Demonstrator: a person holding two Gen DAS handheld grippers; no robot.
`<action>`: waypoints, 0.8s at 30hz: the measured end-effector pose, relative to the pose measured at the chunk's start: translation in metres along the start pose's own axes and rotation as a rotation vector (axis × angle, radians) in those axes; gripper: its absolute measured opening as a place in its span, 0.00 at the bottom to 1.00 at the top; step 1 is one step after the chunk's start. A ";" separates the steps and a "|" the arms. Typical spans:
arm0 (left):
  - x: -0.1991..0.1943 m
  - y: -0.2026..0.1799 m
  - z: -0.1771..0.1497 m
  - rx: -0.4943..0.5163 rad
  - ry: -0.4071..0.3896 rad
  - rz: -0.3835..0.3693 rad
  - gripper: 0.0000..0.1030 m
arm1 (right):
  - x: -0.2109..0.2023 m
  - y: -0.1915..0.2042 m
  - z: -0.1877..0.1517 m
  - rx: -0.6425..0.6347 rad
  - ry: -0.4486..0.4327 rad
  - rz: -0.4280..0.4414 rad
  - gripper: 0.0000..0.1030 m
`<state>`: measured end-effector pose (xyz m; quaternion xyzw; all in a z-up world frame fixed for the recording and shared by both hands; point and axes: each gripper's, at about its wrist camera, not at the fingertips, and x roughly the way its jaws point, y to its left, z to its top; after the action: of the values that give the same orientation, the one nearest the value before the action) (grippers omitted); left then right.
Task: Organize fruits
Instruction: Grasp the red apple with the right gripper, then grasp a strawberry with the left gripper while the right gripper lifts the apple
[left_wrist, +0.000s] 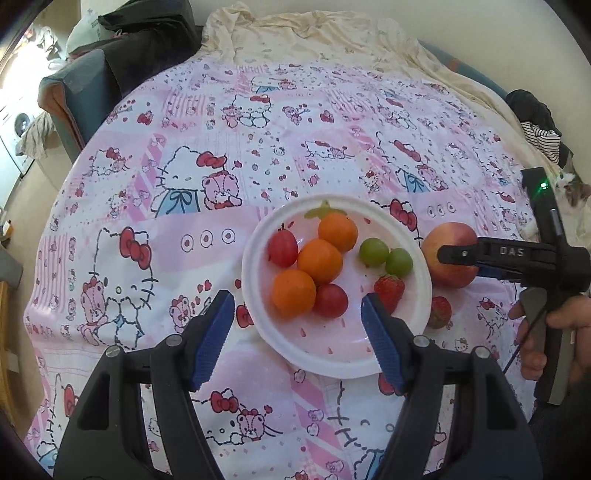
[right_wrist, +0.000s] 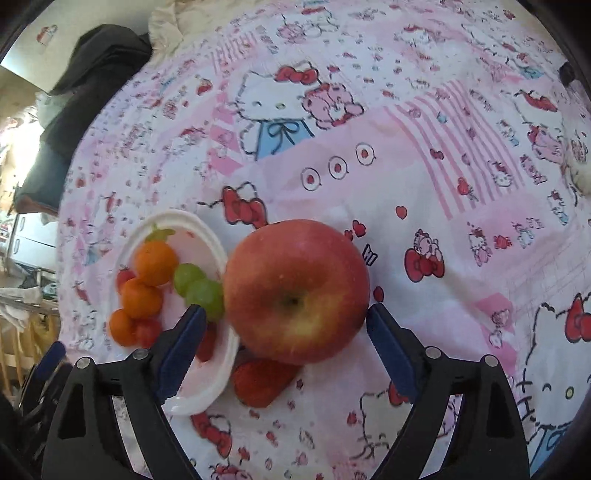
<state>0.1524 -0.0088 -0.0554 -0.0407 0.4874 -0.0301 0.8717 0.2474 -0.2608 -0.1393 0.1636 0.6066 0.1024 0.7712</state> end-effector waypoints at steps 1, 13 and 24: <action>0.003 -0.001 0.000 0.001 0.006 -0.002 0.66 | 0.006 -0.002 0.002 0.009 0.013 -0.004 0.88; 0.038 -0.070 -0.006 0.171 0.120 -0.075 0.66 | -0.020 -0.027 0.001 0.060 0.011 0.109 0.82; 0.076 -0.159 -0.012 0.222 0.297 -0.136 0.42 | -0.084 -0.070 0.000 0.193 -0.116 0.159 0.82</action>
<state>0.1798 -0.1743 -0.1105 0.0278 0.6002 -0.1483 0.7855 0.2244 -0.3559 -0.0904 0.2903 0.5530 0.0946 0.7753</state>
